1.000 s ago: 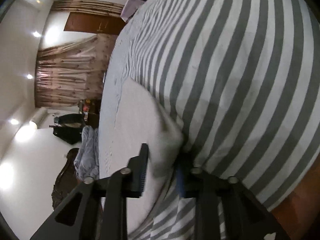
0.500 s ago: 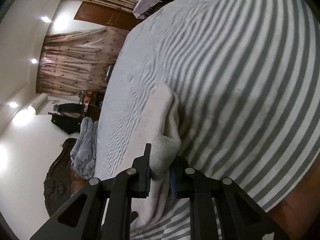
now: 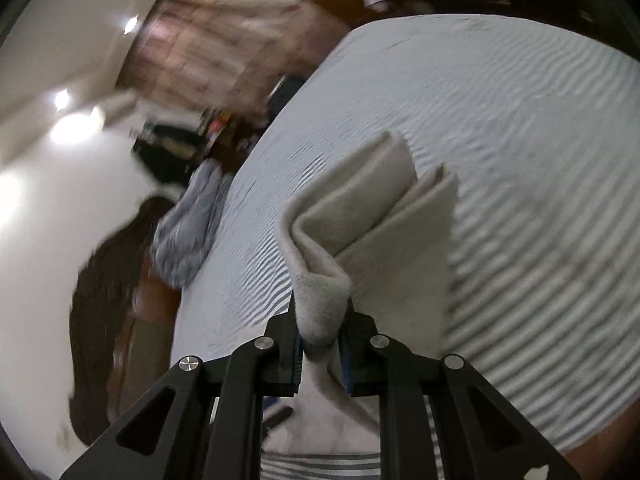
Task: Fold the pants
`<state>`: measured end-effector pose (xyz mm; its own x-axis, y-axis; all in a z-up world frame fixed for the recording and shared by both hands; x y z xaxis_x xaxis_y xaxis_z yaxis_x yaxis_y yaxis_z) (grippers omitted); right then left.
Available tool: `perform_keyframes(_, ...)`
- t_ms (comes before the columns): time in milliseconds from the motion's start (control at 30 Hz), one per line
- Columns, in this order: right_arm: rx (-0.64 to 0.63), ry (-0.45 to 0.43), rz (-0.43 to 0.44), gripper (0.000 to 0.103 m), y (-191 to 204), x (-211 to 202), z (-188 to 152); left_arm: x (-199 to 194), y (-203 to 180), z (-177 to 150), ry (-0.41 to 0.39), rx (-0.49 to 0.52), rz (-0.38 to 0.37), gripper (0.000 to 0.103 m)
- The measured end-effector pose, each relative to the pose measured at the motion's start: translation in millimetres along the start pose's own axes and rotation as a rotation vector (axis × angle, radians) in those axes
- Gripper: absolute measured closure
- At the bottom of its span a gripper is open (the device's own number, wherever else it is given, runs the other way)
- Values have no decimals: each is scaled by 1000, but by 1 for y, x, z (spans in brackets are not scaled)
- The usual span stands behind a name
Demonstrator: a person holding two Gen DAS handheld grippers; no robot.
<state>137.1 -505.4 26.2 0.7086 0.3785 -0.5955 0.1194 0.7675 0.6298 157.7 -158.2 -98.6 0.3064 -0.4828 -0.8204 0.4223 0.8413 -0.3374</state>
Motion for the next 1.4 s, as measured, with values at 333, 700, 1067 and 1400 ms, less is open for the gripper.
perform_keyframes(333, -202, 320, 82, 88, 113, 158, -70, -61, 119, 5, -24, -226, -75, 42)
perform_keyframes(700, -368, 487, 59, 82, 145, 210, -150, -45, 149, 4, 64, -391, -281, 41)
perform_keyframes(1067, -351, 456, 52, 57, 144, 185, -173, -31, 143, -8, 148, -429, -325, 41)
perform_keyframes(1400, -235, 469, 50, 57, 105, 170, -199, -22, 118, -16, 188, -430, -374, 40)
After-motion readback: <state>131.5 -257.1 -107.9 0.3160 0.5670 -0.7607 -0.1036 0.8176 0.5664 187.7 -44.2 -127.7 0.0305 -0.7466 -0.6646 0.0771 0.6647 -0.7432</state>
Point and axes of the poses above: each gripper's, at about its wrist camera, not at the fingertips, and x roughly the way its jaws point, y to its left, z to its top, the point moved 3 cm from there along x, roughly the way its jaws point, and after that the axes turned 9 degrees about -x, right-handed, at the moved point
